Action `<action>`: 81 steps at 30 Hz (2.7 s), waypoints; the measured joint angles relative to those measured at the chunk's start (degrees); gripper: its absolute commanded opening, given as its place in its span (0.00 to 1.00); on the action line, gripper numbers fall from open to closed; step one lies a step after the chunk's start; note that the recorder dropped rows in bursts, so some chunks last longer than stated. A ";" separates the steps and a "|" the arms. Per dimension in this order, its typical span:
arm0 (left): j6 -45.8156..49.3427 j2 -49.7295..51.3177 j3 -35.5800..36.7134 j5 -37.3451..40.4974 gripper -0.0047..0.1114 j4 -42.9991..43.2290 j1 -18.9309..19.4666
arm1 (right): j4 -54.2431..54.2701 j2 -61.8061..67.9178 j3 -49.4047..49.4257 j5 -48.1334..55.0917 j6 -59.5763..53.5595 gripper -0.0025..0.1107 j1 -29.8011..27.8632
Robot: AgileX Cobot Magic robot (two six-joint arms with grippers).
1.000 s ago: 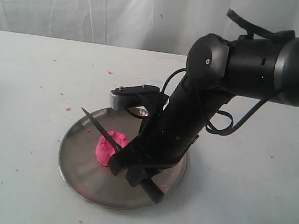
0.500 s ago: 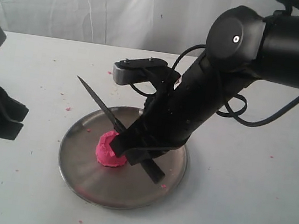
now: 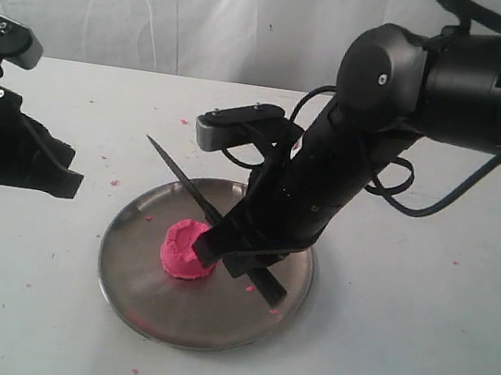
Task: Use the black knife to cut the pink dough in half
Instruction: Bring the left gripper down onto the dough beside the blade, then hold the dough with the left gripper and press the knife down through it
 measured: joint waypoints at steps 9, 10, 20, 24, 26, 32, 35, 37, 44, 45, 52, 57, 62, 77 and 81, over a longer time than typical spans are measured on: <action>0.14 11.62 -5.04 0.18 0.04 -0.10 0.00 | -0.25 4.31 0.00 0.00 0.37 0.02 0.00; 0.65 12.80 -6.26 0.86 0.04 -0.22 0.00 | -0.25 4.59 0.00 -0.02 0.37 0.02 0.00; 35.41 19.38 -15.72 18.44 0.04 -28.11 1.80 | -0.48 4.99 0.00 -0.71 0.37 0.02 0.00; 42.51 20.79 -18.78 23.33 0.04 -37.28 7.51 | -0.48 4.99 0.00 -0.71 0.37 0.02 0.00; 43.52 22.34 -18.78 23.33 0.04 -38.63 7.99 | -0.69 4.99 0.00 -0.71 0.37 0.02 0.00; 47.99 27.18 -18.78 23.19 0.04 -44.42 7.88 | -0.73 7.71 0.00 -0.34 0.21 0.02 0.00; 50.02 28.55 -18.78 23.05 0.04 -47.26 7.88 | -0.83 8.80 0.00 -0.89 -0.01 0.02 0.00; 52.35 30.05 -18.78 22.95 0.04 -50.42 7.88 | -0.86 9.04 0.00 -1.67 -0.01 0.02 0.00; 55.84 36.46 -21.66 25.67 0.04 -53.89 7.88 | -0.86 9.85 0.00 -2.50 -0.01 0.02 0.00; 56.29 36.70 -21.88 25.96 0.04 -54.01 7.88 | -0.97 9.96 0.00 -2.63 -0.01 0.02 0.00; 56.75 36.83 -21.93 26.04 0.04 -54.01 7.88 | -0.97 9.96 0.00 -4.29 0.44 0.02 0.00; 56.75 36.83 -21.93 26.18 0.04 -54.01 7.88 | -0.68 9.96 0.00 -5.27 2.09 0.02 -1.04; 56.75 36.83 -21.93 25.49 0.04 -54.01 7.88 | 1.41 9.96 0.00 -3.70 1.49 0.02 -2.01; 56.81 36.83 -21.93 25.14 0.04 -54.01 7.88 | 5.97 9.96 0.00 -1.27 -2.59 0.02 -2.01; 56.81 36.83 -21.93 25.04 0.04 -54.01 7.88 | 6.28 10.49 0.00 -1.27 -2.59 0.02 -2.01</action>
